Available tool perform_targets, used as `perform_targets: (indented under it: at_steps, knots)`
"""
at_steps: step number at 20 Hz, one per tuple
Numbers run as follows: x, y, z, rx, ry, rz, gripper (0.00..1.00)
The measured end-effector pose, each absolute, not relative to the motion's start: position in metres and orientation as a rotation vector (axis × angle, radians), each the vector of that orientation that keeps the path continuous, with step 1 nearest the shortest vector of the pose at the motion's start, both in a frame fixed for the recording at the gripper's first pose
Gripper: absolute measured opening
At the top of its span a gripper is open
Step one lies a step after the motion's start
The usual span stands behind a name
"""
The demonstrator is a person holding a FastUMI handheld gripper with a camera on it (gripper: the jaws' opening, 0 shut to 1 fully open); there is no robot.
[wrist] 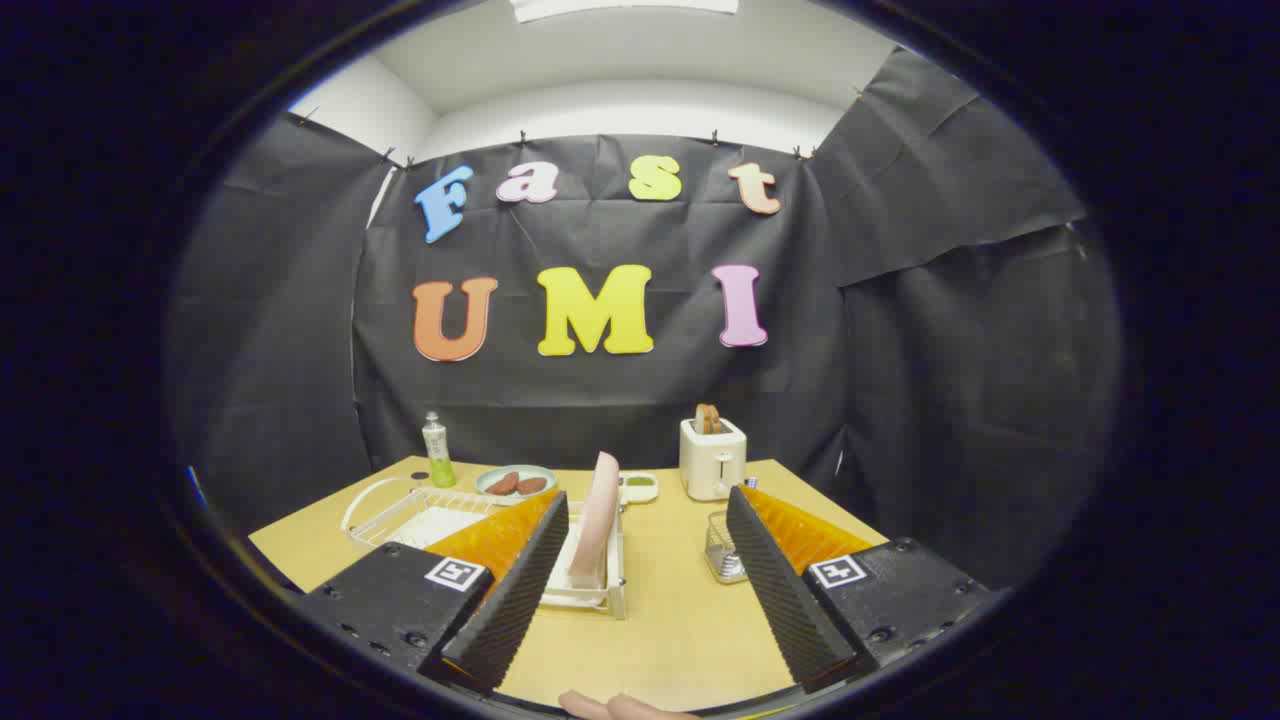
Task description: Take the plate from the dish rack, then take the spoon from the basket and place it into the plate.
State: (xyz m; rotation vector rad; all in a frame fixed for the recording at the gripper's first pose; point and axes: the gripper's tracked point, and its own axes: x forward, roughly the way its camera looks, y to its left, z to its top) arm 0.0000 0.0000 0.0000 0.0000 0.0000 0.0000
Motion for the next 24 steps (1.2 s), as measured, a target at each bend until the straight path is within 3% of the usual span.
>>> perform_targets:
  at_steps: [16, 24]
  knots:
    - [0.004, -0.011, 0.004, 0.018, -0.001, -0.031, 1.00]
    - [0.055, 0.009, 0.006, -0.049, 0.102, 0.007, 1.00]
